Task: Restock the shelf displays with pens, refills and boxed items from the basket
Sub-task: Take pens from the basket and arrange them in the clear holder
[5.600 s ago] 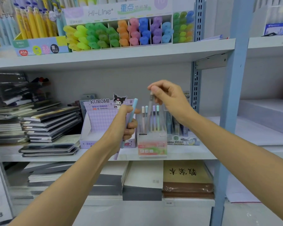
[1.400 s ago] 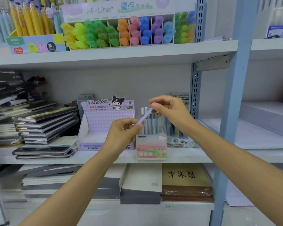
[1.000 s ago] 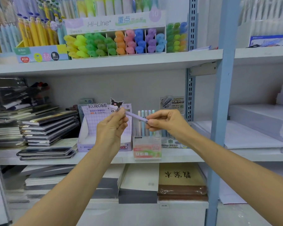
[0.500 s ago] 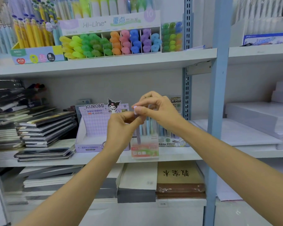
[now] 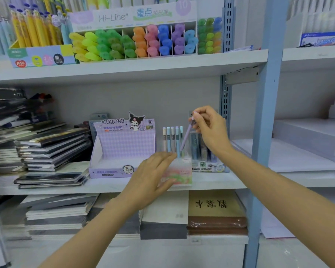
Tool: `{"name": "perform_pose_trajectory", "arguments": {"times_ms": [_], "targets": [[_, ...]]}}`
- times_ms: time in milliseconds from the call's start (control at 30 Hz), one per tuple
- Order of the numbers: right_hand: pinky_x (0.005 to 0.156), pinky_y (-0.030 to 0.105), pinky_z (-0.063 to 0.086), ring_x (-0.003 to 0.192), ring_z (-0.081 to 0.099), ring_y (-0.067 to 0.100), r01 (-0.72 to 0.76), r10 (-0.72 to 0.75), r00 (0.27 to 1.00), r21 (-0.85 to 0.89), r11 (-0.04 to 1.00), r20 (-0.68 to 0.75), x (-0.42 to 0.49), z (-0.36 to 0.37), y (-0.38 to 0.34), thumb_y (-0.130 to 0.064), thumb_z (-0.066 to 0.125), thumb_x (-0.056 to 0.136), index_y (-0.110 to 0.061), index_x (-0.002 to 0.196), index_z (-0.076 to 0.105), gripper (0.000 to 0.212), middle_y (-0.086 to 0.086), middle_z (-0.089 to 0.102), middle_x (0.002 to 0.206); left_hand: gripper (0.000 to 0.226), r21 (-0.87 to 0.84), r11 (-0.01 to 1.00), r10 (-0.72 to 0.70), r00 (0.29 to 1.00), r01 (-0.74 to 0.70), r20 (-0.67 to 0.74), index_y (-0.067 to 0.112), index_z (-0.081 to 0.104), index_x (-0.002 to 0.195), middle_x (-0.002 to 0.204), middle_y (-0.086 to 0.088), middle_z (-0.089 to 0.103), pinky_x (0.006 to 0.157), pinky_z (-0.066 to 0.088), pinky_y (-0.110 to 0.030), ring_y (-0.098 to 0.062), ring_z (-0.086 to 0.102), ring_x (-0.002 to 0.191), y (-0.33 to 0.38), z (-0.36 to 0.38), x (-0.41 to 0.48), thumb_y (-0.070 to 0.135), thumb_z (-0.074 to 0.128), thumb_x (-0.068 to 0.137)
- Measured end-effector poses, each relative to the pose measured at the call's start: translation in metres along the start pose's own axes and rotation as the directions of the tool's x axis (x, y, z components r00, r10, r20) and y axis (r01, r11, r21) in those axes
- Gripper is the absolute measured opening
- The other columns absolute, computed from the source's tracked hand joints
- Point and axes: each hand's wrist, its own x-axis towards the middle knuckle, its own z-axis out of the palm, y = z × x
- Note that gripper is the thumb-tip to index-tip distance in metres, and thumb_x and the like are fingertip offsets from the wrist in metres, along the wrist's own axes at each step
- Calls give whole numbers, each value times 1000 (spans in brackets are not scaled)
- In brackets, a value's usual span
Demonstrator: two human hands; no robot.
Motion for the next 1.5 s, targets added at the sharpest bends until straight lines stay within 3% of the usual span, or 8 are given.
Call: {"name": "perform_pose_trajectory", "arguments": {"times_ms": [267,733,900,1000,1100,1200,1367,1500], "targets": [[80,49,54,82,68,22,23,-8,997,-208,978,77,-4,13,21,-16,51,100,-5,99,60,15,4,72,84,67,113,993,-17,1000,19,-24,31,5,155,164,5,-1,117,-3,-23,-10,-10,149,-8,23,-8,50,37,100],[73,39,47,92,52,19,126,-91,991,-480,868,95,1,26,40,-24,55,96,-16,94,62,11,1,54,94,63,107,990,-81,993,90,-87,29,11,156,162,-3,13,112,15,-29,-17,-1,150,-3,35,-9,46,32,100],[81,41,51,99,56,21,33,64,983,-508,861,173,-9,20,38,-34,45,101,-20,127,59,33,5,48,112,65,59,994,-85,992,91,-97,28,12,155,163,0,7,115,16,-32,-14,-6,150,2,32,-9,37,45,100],[85,34,48,98,55,14,102,-61,992,-421,901,111,-32,16,24,-27,45,101,-13,135,51,37,4,50,119,60,9,998,-66,987,68,-147,21,27,152,161,-5,19,114,23,-34,-19,12,150,7,25,-13,25,51,98],[72,21,42,79,47,1,341,-334,940,-254,905,70,-75,20,3,-14,46,100,-5,112,60,21,-3,52,98,41,-14,999,-32,936,29,-351,7,57,130,136,-12,52,100,41,-37,-27,48,125,13,33,-34,7,54,89],[69,16,38,75,46,0,439,-397,876,-112,891,275,-139,35,0,-14,45,98,-5,98,63,20,-6,56,88,34,-77,989,-145,891,124,-430,4,62,116,116,-14,59,87,43,-36,-28,51,106,18,63,-74,3,53,83],[63,28,44,68,50,11,258,-103,741,-140,956,664,-261,69,57,-14,50,97,-9,97,65,16,1,63,86,15,-222,919,-351,933,327,-82,1,65,98,96,-10,61,66,45,-41,-31,56,85,16,145,-178,-1,58,85],[71,32,44,77,52,12,63,306,501,-386,920,810,-355,85,130,-20,46,100,-15,110,63,20,1,64,102,25,-239,757,-536,787,609,306,12,65,107,106,-1,61,74,45,-32,-24,58,97,27,209,-291,-2,57,88]]}}
